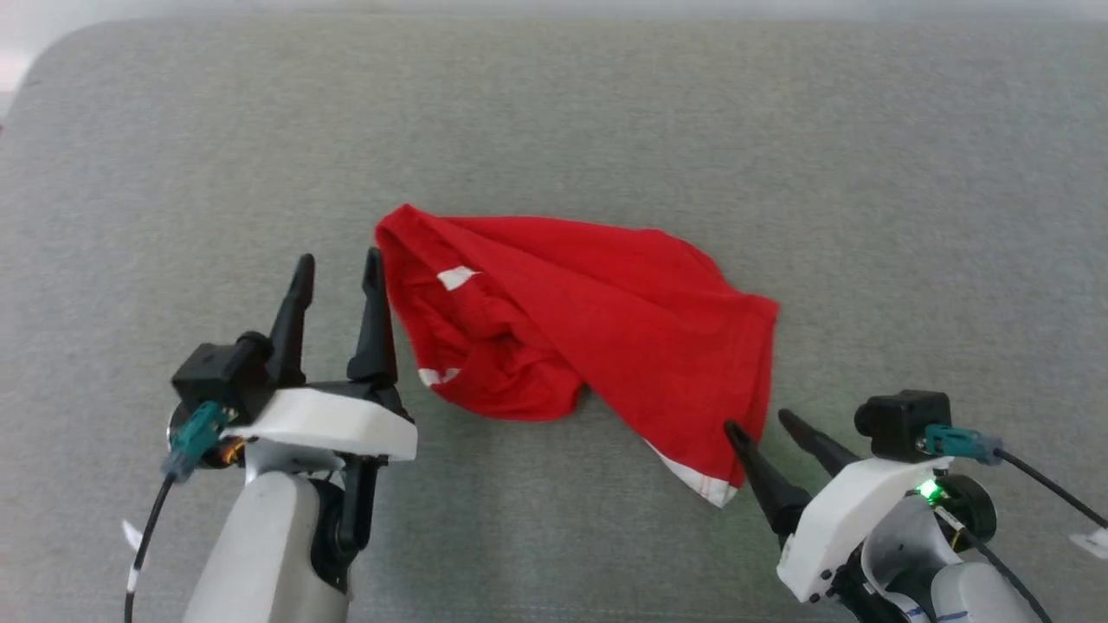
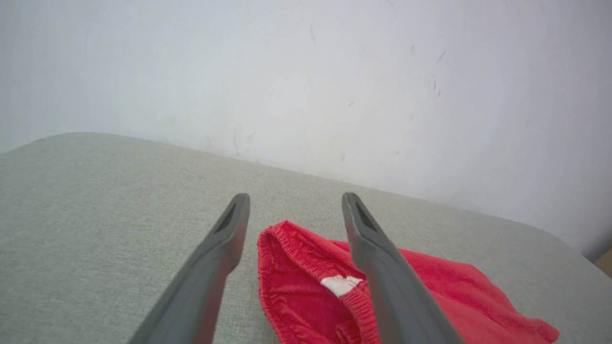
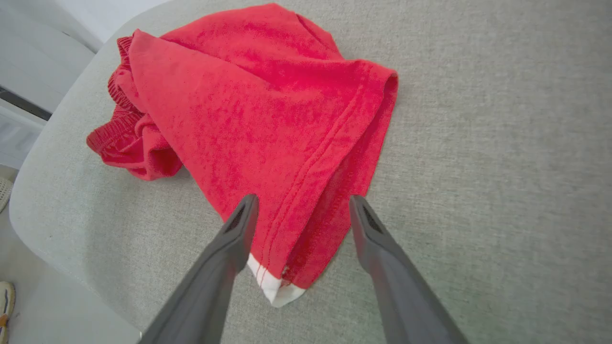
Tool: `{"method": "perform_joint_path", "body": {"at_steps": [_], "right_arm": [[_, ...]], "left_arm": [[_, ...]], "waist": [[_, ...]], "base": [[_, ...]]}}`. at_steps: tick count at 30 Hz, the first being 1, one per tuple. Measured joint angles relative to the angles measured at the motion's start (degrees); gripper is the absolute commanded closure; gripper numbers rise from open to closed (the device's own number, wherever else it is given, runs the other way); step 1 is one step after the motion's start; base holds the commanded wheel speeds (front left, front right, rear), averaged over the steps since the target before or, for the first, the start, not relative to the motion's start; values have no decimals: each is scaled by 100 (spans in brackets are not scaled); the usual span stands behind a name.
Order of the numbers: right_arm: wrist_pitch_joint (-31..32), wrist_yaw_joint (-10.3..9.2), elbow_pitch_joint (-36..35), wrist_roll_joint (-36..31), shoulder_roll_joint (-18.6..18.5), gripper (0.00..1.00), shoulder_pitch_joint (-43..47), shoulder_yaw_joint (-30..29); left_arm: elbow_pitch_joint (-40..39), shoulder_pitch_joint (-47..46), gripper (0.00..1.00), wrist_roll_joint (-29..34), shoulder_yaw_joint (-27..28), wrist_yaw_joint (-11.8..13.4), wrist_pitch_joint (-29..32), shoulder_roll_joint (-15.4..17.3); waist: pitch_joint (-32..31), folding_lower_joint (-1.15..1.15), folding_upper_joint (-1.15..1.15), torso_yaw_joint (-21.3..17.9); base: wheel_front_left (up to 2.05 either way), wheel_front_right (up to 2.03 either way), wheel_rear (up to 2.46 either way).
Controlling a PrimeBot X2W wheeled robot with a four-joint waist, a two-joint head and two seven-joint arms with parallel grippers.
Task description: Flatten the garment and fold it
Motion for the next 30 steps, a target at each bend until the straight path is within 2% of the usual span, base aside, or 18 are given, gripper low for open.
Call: {"method": "perform_joint_path", "body": {"at_steps": [6,12,13,14,16,17,25,30], "right_arm": [[520,0,115,202,1,0,-8,9],[545,0,399,230,1,0,-177,59],[490,0,428,226,1,11,-233,70],[441,0,460,227,1,51,-288,71],[359,0,532,225,2,68,-372,79],[315,0,568,211,2,100,-408,82],[57,0,653,5,2,100,-721,-99],[177,0,577,-567,-13,100,-1399,-525]], "left_arm": [[-543,448,0,515,444,-205,1,-331],[-543,527,0,698,688,-405,1,-471],[-523,527,0,715,713,-431,1,-482],[-508,528,0,727,733,-455,1,-491],[-466,529,0,750,768,-500,1,-502],[-454,530,0,756,778,-505,1,-513],[-412,641,0,801,791,-554,1,-543],[-409,661,0,801,764,-594,1,-546]], "waist": [[-49,0,1,244],[-75,0,1,345],[-81,1,1,351],[-88,0,1,355],[-101,0,1,356],[-107,0,1,355],[-209,0,1,364],[-164,1,1,358]], "base": [[0,0,0],[0,0,0],[0,0,0],[0,0,0],[0,0,0],[0,0,0],[0,0,0],[0,0,0]]}}
